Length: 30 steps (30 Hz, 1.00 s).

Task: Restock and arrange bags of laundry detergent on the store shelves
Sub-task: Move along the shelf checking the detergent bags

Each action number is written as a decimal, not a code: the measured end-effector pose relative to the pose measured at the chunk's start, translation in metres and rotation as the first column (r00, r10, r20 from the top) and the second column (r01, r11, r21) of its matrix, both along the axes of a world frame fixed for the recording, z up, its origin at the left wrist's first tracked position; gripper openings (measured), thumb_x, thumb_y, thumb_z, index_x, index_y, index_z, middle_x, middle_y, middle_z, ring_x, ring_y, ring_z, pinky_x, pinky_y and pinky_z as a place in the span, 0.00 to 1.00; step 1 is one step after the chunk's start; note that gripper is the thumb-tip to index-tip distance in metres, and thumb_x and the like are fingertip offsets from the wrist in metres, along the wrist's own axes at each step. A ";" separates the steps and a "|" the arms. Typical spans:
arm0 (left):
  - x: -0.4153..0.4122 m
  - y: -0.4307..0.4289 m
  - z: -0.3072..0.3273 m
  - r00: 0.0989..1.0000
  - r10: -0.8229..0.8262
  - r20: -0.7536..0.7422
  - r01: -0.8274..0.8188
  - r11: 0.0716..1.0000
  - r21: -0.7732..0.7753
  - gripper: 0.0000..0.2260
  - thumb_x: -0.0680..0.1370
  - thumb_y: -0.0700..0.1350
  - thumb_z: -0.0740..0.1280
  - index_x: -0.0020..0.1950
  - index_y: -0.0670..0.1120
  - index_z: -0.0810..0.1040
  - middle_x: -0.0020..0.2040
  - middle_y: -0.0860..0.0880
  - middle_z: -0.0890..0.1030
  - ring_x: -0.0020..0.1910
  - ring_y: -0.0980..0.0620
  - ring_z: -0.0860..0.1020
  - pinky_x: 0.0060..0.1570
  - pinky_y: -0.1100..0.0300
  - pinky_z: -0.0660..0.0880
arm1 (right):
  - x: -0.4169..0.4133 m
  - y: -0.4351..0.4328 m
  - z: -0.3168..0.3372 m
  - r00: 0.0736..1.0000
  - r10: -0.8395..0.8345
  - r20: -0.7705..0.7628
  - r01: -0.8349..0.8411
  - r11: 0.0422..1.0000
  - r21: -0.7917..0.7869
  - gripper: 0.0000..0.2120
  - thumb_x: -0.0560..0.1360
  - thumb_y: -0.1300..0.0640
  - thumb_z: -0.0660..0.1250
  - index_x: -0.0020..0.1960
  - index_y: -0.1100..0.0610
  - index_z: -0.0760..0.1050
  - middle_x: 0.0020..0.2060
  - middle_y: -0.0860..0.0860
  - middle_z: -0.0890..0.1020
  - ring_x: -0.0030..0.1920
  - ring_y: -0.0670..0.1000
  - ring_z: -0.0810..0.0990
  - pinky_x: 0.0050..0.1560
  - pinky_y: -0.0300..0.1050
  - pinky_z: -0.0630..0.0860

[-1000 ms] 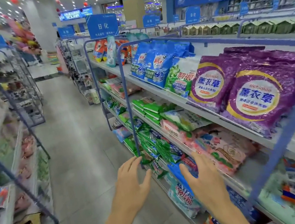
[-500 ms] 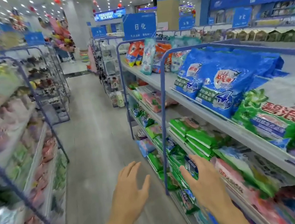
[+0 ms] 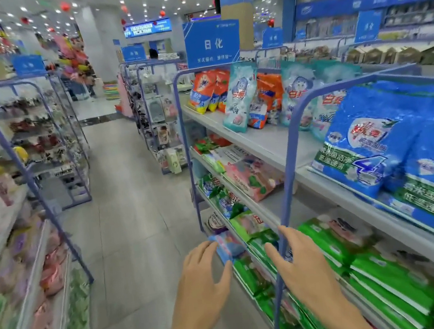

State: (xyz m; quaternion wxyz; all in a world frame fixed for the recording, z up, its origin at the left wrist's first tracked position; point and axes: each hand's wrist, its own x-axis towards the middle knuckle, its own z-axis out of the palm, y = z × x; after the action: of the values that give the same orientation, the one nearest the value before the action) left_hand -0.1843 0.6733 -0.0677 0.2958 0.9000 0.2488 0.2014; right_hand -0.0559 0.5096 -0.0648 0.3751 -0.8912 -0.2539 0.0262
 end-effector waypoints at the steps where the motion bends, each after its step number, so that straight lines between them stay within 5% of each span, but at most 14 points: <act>1: 0.015 0.018 -0.001 1.000 -0.005 0.004 0.005 1.000 -0.004 0.25 0.83 0.57 0.62 0.79 0.54 0.64 0.76 0.60 0.65 0.75 0.60 0.60 0.72 0.68 0.55 | 0.014 0.016 0.000 1.000 -0.007 0.005 0.007 1.000 -0.006 0.28 0.80 0.35 0.61 0.76 0.46 0.66 0.71 0.43 0.72 0.72 0.46 0.69 0.71 0.48 0.71; 10: 0.187 0.181 0.006 0.998 -0.053 0.036 0.051 0.998 0.044 0.24 0.83 0.56 0.63 0.78 0.53 0.66 0.75 0.58 0.67 0.75 0.59 0.61 0.69 0.71 0.52 | 0.172 0.166 0.002 0.999 -0.041 -0.005 0.041 0.999 0.023 0.30 0.82 0.39 0.61 0.80 0.49 0.62 0.76 0.44 0.67 0.76 0.46 0.62 0.74 0.42 0.61; 18: 0.339 0.299 0.028 0.986 -0.153 0.073 0.148 0.986 0.070 0.24 0.82 0.55 0.64 0.77 0.51 0.68 0.76 0.55 0.69 0.76 0.56 0.63 0.75 0.60 0.59 | 0.288 0.270 0.035 0.988 -0.141 0.069 0.135 0.987 0.085 0.28 0.80 0.36 0.61 0.76 0.46 0.66 0.71 0.42 0.72 0.71 0.44 0.68 0.70 0.42 0.65; 25: 0.489 0.373 0.042 0.923 -0.360 0.138 0.348 0.932 0.102 0.25 0.82 0.55 0.64 0.77 0.49 0.69 0.76 0.53 0.69 0.77 0.55 0.62 0.77 0.56 0.59 | 0.383 0.334 0.048 0.921 -0.362 0.145 0.342 0.929 0.145 0.26 0.81 0.43 0.64 0.76 0.49 0.67 0.71 0.45 0.73 0.70 0.46 0.69 0.65 0.38 0.64; 30: 0.596 0.422 0.060 0.841 -0.520 0.150 0.512 0.854 0.088 0.24 0.82 0.54 0.66 0.76 0.48 0.69 0.73 0.49 0.72 0.73 0.49 0.67 0.73 0.55 0.63 | 0.438 0.378 0.057 0.850 -0.525 0.052 0.500 0.833 0.238 0.26 0.79 0.41 0.66 0.74 0.45 0.66 0.61 0.38 0.71 0.66 0.46 0.71 0.59 0.41 0.67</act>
State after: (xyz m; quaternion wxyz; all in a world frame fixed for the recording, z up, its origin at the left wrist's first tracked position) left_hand 0.4114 1.0949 -0.0077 0.3388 0.9198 -0.0328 0.1949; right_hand 0.3822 0.8881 -0.0081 0.4472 -0.8806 -0.0281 -0.1541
